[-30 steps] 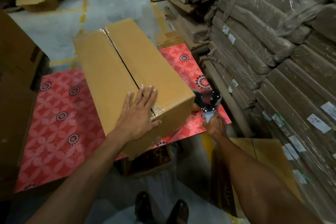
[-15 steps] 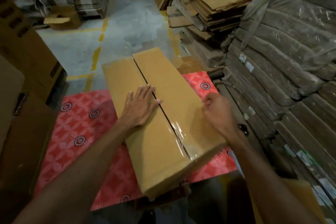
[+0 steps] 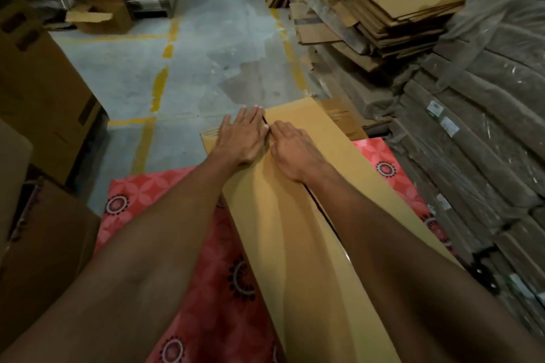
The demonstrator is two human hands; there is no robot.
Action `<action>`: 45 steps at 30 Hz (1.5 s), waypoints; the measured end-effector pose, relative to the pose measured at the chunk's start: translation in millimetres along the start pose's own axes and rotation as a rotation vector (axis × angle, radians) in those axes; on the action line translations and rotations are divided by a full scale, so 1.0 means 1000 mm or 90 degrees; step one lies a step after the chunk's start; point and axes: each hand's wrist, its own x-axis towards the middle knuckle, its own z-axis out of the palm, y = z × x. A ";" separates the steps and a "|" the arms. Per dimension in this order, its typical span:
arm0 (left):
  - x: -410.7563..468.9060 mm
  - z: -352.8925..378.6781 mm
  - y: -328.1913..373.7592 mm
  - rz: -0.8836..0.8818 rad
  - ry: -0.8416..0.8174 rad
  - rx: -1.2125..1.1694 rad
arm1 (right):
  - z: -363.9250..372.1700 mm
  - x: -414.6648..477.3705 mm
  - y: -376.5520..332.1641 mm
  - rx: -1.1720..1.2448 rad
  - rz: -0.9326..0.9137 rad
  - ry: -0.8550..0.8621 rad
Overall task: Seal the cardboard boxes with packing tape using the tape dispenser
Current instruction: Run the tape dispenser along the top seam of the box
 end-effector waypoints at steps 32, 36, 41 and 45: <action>-0.105 0.010 0.080 0.032 -0.117 0.083 | -0.004 -0.271 -0.006 -0.028 0.090 -0.062; -0.151 0.023 0.112 0.148 -0.068 0.060 | -0.002 -0.282 0.000 -0.031 0.091 -0.047; -0.198 0.036 0.135 0.214 -0.047 0.060 | 0.001 -0.285 -0.002 -0.037 0.088 -0.056; -0.204 0.033 0.133 0.200 -0.043 0.057 | -0.009 -0.302 -0.004 -0.031 0.067 -0.063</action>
